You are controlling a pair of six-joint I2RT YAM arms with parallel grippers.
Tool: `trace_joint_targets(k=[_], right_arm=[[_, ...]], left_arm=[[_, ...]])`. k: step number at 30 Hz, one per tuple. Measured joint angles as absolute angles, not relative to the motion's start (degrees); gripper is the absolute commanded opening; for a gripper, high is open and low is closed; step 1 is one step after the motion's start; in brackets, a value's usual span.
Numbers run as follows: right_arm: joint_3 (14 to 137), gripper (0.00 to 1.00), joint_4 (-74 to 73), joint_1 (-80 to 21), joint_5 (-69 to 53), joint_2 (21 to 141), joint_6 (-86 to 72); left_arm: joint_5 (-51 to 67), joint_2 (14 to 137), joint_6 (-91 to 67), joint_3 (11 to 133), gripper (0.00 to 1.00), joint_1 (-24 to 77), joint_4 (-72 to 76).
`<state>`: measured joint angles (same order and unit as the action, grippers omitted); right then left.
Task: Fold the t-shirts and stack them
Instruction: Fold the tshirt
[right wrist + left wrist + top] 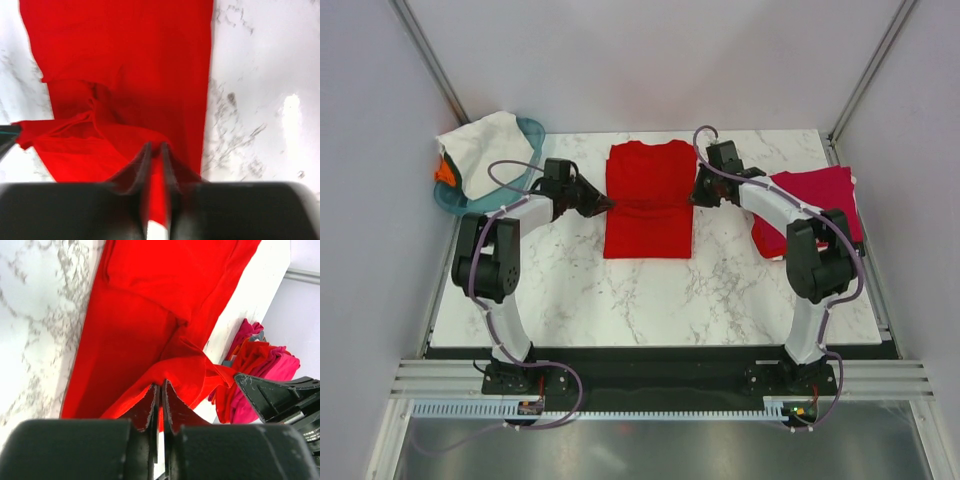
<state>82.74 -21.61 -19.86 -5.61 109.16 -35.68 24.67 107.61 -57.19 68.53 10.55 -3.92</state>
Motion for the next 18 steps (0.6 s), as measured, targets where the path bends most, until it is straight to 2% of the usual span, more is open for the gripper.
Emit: trace_joint_targets(k=[1, 3, 4, 6, 8, 12, 18], right_arm=[[83.2, 0.52, -21.2, -19.7, -5.6, 109.9, -36.1], [84.1, 0.76, -20.3, -19.3, -5.1, 111.6, -36.4], [84.6, 0.77, -19.9, -19.2, -4.8, 112.5, -36.6], [84.8, 0.77, -19.0, -19.0, -4.3, 113.3, -36.2], [84.1, 0.76, -18.3, -18.9, -4.2, 113.3, -36.1], [77.0, 0.69, -14.2, -18.8, -4.5, 109.2, -35.4], [64.1, 0.64, -10.5, -19.1, -9.6, 102.0, -34.7]], left_arm=[[24.9, 108.5, -57.2, 69.1, 0.31, 10.5, -3.6], [25.7, 110.4, -57.6, 70.2, 0.49, 10.4, -2.4], [25.8, 111.4, -57.7, 70.9, 0.67, 10.3, -2.0], [26.0, 112.6, -57.7, 71.7, 0.75, 10.0, -1.7], [26.0, 112.7, -57.4, 71.8, 0.77, 9.8, -2.3], [25.7, 111.5, -54.9, 71.1, 0.77, 9.5, -4.5], [25.6, 102.9, -50.4, 61.4, 0.73, 9.5, -6.2]])
